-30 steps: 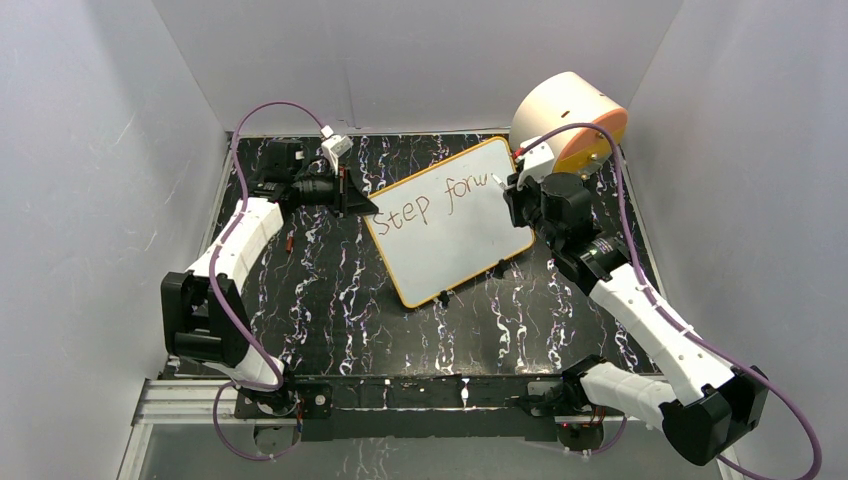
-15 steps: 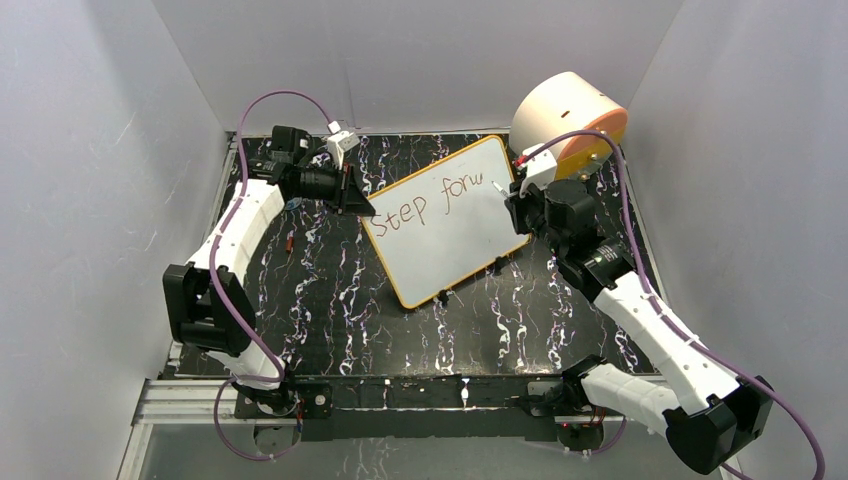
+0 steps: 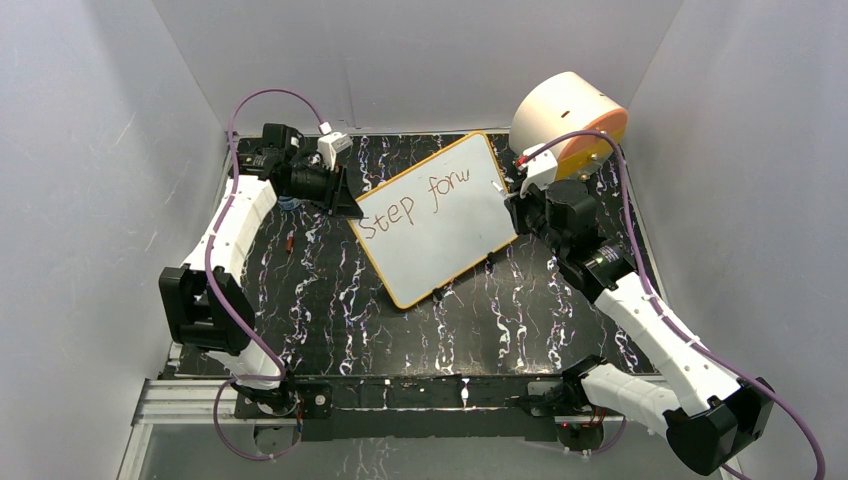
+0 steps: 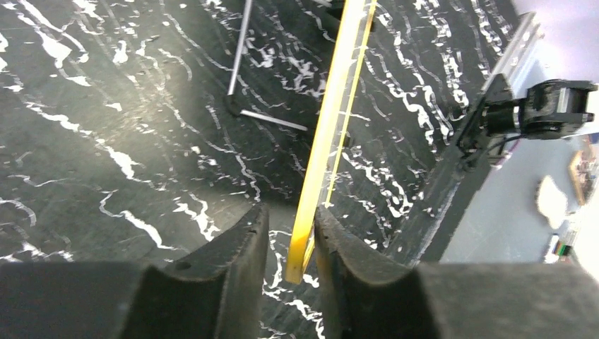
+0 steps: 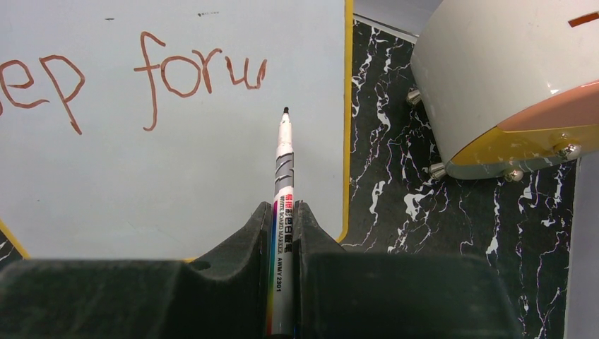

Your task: Write a sentence on the whiteboard

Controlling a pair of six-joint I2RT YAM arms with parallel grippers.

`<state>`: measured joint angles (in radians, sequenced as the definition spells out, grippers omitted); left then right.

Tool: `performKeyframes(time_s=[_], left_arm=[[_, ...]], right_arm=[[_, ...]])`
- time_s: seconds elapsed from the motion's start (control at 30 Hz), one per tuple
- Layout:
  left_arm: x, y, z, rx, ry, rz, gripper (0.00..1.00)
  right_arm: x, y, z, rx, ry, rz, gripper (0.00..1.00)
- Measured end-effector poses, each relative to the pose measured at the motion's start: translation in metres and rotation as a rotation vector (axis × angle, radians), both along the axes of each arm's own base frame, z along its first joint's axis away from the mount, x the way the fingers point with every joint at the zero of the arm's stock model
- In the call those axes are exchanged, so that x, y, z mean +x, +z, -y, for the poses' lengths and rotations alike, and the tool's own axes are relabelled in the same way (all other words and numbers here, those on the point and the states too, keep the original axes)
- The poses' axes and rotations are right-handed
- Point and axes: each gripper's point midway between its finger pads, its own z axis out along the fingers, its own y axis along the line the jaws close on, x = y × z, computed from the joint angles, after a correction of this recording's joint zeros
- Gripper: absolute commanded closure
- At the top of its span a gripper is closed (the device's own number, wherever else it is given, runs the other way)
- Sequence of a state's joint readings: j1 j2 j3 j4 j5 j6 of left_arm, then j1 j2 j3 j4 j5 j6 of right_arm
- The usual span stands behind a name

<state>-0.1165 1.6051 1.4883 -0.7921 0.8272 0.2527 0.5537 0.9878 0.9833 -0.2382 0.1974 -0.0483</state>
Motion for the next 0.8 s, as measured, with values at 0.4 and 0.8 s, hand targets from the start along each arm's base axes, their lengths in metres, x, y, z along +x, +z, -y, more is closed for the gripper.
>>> performKeyframes(time_s=[0.4,0.8], left_arm=[[0.031,0.035,-0.002,-0.010,0.051,0.076,0.35],[0.071,0.078,0.048,-0.116,-0.048,0.178,0.32]], right_arm=[[0.000,0.000,0.000,0.000,0.002,0.000,1.00],[0.000,0.000,0.000,0.000,0.001,0.000,1.00]])
